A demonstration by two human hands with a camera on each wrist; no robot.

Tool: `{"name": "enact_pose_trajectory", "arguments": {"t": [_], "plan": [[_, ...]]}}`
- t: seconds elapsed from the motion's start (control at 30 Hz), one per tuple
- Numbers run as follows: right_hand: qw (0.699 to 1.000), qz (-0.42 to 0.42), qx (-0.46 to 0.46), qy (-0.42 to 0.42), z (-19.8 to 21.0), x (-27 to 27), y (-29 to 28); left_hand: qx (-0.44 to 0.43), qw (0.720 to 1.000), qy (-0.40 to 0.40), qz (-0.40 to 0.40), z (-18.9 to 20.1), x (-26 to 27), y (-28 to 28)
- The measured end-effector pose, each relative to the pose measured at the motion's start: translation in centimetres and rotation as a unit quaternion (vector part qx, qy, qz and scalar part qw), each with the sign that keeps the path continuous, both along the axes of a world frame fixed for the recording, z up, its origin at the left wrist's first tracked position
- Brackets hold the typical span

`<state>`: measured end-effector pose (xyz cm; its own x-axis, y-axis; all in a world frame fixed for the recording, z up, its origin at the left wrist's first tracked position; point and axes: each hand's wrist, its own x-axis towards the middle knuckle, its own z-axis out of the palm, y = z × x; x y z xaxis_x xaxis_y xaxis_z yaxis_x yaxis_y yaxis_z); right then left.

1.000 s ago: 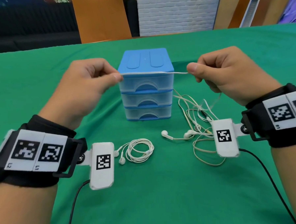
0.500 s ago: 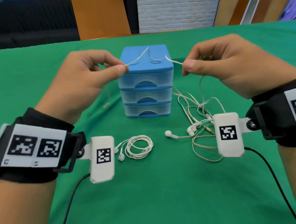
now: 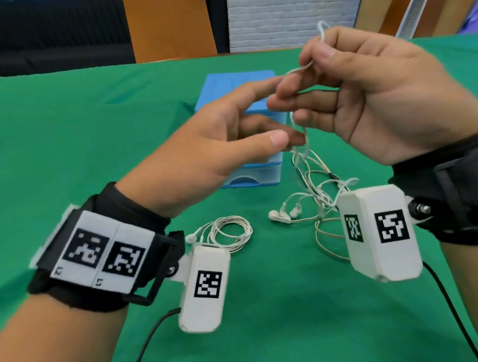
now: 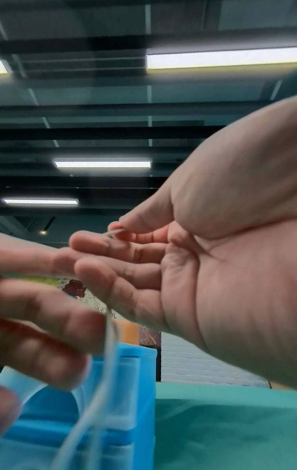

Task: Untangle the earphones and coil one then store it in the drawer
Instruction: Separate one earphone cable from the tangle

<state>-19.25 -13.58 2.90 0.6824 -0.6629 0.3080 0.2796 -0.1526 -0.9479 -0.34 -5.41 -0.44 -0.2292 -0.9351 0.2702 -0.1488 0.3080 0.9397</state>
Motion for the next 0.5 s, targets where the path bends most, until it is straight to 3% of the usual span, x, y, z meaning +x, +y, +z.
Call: {"name": "enact_pose_trajectory", "arguments": {"t": [0.23, 0.5], "plan": [[1.0, 0.006, 0.024, -0.006, 0.2, 0.0, 0.3, -0.009, 0.997, -0.075, 0.028, -0.5, -0.6, -0.1], [0.972, -0.203, 0.025, -0.118, 0.6, -2.1, -2.5, 0.011, 0.989, -0.141, 0.046, -1.0, -0.2, -0.1]]}}
